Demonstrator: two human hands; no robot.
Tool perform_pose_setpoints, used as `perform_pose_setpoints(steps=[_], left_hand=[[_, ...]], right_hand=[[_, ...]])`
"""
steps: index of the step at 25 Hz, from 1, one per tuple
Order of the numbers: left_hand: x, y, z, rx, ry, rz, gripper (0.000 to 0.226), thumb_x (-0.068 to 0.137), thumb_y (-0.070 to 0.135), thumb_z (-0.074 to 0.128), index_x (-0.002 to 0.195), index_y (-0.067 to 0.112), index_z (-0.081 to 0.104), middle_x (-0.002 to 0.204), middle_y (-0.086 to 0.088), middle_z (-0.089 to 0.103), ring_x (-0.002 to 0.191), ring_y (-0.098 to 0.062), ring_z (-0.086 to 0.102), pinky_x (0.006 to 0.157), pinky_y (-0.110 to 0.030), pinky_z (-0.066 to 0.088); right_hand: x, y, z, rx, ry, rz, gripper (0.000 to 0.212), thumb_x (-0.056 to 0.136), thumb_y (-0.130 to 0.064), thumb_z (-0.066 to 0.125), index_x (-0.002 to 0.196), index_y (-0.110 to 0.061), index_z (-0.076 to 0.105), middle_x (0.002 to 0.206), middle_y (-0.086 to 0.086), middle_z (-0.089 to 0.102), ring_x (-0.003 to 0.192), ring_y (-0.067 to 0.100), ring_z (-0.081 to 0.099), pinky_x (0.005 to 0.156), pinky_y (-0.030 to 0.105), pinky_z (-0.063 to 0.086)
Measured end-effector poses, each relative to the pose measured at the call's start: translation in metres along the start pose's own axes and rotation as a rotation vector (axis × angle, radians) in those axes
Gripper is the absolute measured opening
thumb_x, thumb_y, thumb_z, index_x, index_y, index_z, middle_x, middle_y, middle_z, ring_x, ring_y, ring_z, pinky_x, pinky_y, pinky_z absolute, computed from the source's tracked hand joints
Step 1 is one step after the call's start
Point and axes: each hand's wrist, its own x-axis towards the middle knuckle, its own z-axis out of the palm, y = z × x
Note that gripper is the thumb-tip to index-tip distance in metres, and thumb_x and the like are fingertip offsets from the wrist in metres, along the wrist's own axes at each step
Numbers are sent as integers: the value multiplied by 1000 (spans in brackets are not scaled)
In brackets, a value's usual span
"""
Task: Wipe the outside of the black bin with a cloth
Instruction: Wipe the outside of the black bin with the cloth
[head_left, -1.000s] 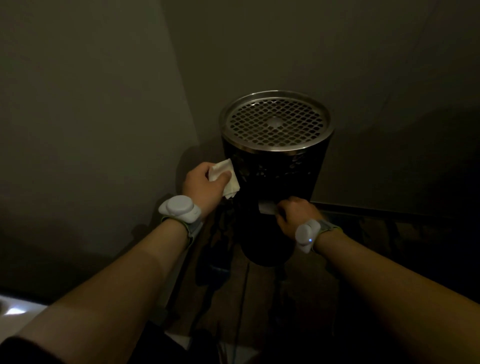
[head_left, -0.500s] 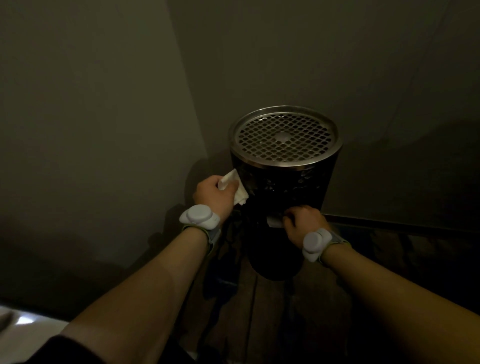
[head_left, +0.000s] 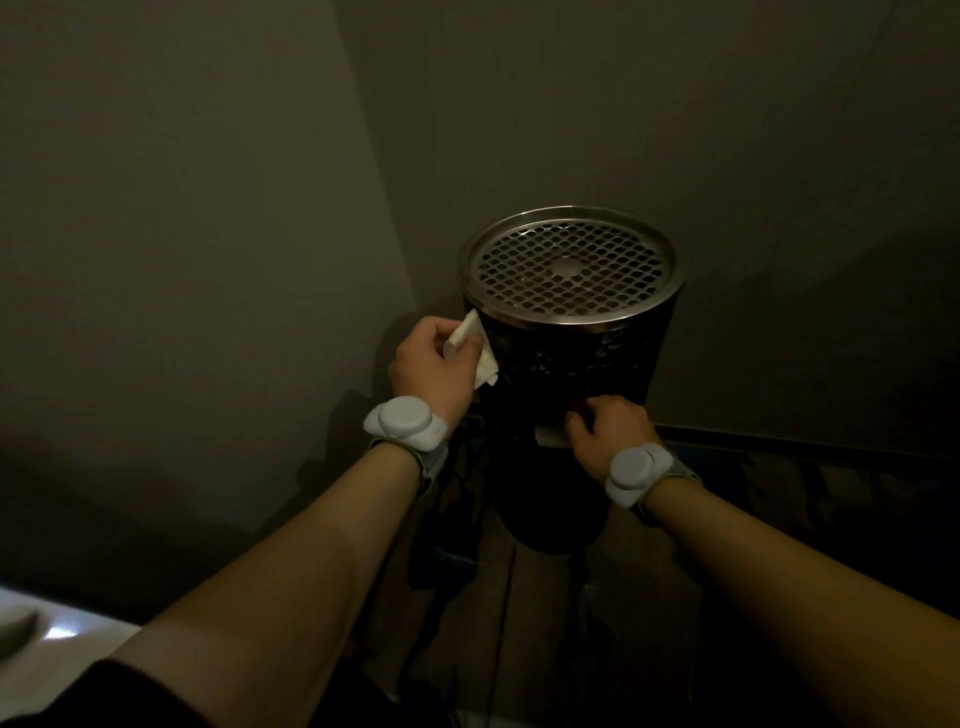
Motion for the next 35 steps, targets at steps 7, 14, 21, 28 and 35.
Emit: perform_pose_setpoints(steps=[7, 14, 21, 28, 35], left_hand=[[-10, -2, 10, -52, -25, 59, 26, 83, 43, 71, 72, 23, 60, 62, 8, 63, 55, 0, 57, 54, -25, 49], [-26, -6, 21, 8, -80, 92, 24, 84, 27, 74, 70, 15, 60, 63, 3, 62, 55, -3, 55, 52, -18, 44], [-28, -14, 28, 12, -61, 28, 32, 85, 27, 74, 60, 26, 54, 58, 9, 56, 51, 6, 53, 48, -7, 37], [-21, -21, 29, 17, -55, -69, 25, 85, 29, 73, 66, 22, 58, 62, 4, 57, 58, -12, 54, 60, -27, 44], [-10, -24, 22, 20, -27, -89, 23, 84, 28, 74, 65, 26, 60, 66, 4, 62, 63, -16, 60, 62, -28, 48]], right_hand=[[-1, -3, -1, 7, 4, 2, 27, 91, -26, 54, 91, -1, 65, 97, 20, 66, 90, 37, 61, 70, 38, 51], [1, 0, 0, 6, -9, 4, 27, 90, -27, 54, 93, -2, 65, 100, 20, 65, 92, 37, 61, 70, 36, 49], [3, 7, 3, 180, 13, 104, 24, 89, -28, 55, 79, -7, 62, 79, 10, 64, 77, 30, 61, 62, 29, 43], [8, 14, 11, 583, 70, 265, 8, 82, -24, 65, 87, -18, 63, 88, 9, 70, 83, 30, 65, 78, 42, 54], [2, -4, 17, 1174, 51, 365, 11, 74, 8, 70, 83, 3, 67, 85, 24, 69, 74, 32, 65, 68, 43, 55]])
